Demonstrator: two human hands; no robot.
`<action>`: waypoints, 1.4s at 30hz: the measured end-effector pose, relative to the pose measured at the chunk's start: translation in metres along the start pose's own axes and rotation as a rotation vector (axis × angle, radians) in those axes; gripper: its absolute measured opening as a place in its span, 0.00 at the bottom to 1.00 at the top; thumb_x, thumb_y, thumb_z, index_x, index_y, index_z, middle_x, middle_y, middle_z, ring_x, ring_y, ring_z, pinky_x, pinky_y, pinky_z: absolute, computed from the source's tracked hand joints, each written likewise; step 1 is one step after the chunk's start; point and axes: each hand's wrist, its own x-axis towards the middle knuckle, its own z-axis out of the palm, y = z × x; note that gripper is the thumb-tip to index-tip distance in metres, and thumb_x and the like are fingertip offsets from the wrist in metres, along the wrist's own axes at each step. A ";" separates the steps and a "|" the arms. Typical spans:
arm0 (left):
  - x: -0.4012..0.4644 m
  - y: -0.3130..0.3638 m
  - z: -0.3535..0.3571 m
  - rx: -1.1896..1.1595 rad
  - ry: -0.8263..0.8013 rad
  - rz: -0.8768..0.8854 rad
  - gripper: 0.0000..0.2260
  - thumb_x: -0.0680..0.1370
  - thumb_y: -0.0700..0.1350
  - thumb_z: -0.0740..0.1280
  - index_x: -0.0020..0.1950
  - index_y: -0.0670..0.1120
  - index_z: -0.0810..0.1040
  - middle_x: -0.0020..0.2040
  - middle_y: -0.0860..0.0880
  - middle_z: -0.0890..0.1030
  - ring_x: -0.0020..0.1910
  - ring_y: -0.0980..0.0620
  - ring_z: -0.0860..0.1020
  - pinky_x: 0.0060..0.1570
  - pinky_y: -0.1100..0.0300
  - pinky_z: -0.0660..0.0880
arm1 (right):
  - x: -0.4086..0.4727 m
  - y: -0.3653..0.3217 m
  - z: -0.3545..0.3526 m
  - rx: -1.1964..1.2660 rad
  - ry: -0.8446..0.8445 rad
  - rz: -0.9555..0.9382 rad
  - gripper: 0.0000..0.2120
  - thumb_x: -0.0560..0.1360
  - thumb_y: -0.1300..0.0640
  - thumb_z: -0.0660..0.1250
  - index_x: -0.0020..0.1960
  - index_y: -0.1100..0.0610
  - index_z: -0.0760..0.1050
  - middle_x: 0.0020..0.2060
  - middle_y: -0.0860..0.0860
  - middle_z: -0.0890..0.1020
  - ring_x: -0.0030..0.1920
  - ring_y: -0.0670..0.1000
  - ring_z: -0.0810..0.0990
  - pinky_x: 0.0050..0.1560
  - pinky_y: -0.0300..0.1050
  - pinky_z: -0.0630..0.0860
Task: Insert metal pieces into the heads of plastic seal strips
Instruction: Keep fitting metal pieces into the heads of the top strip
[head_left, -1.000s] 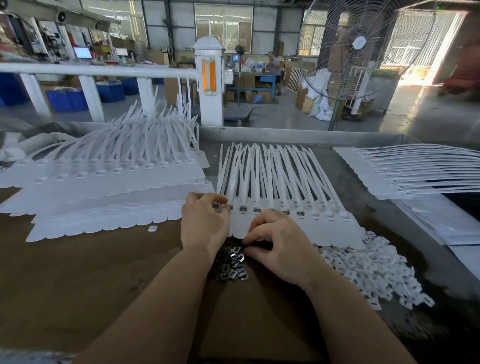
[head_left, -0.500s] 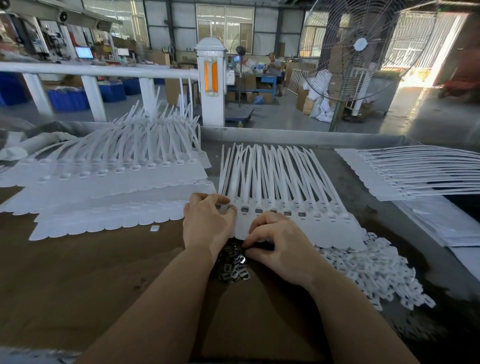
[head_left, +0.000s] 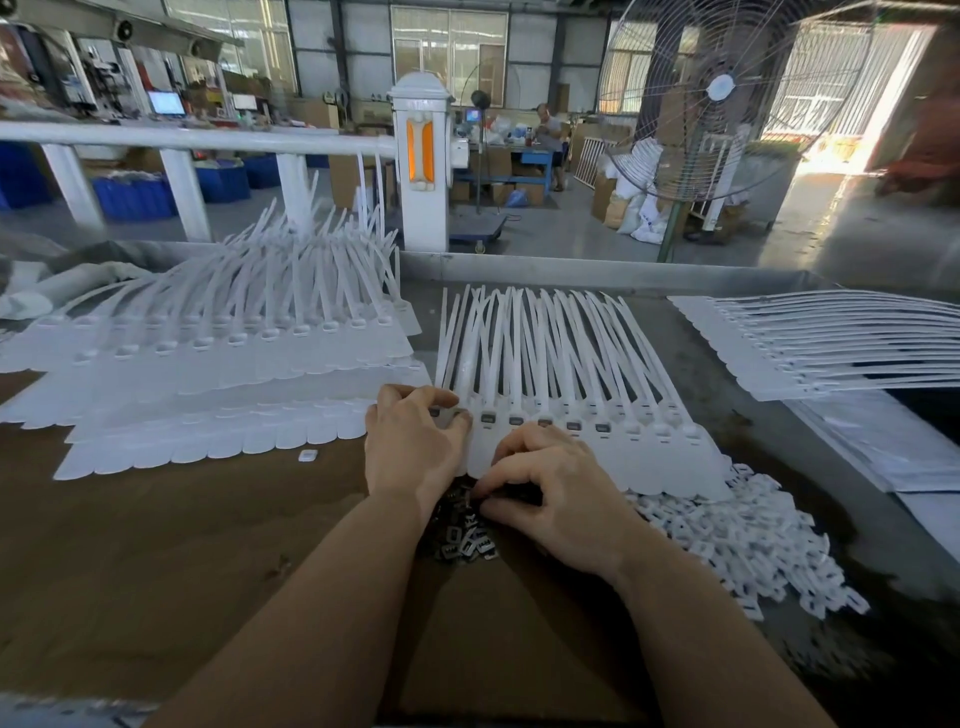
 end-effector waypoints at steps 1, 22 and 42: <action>0.000 0.000 0.000 0.001 0.000 0.000 0.10 0.75 0.50 0.69 0.55 0.51 0.80 0.56 0.49 0.69 0.60 0.47 0.69 0.62 0.56 0.68 | 0.000 0.000 0.000 0.000 0.005 0.000 0.05 0.71 0.49 0.69 0.47 0.44 0.81 0.47 0.39 0.72 0.54 0.44 0.68 0.62 0.48 0.62; 0.003 -0.004 0.001 -0.029 -0.024 -0.001 0.10 0.75 0.51 0.68 0.55 0.50 0.79 0.53 0.53 0.65 0.61 0.49 0.67 0.59 0.57 0.67 | 0.001 0.010 -0.018 0.327 0.501 0.288 0.05 0.74 0.61 0.68 0.47 0.55 0.82 0.38 0.45 0.82 0.42 0.41 0.79 0.45 0.28 0.73; 0.006 -0.007 0.006 -0.047 -0.001 0.000 0.09 0.74 0.52 0.69 0.53 0.52 0.80 0.51 0.53 0.66 0.59 0.49 0.68 0.55 0.59 0.65 | -0.003 0.063 -0.071 -0.115 0.311 0.474 0.05 0.74 0.63 0.68 0.45 0.59 0.83 0.41 0.50 0.83 0.42 0.47 0.78 0.47 0.36 0.70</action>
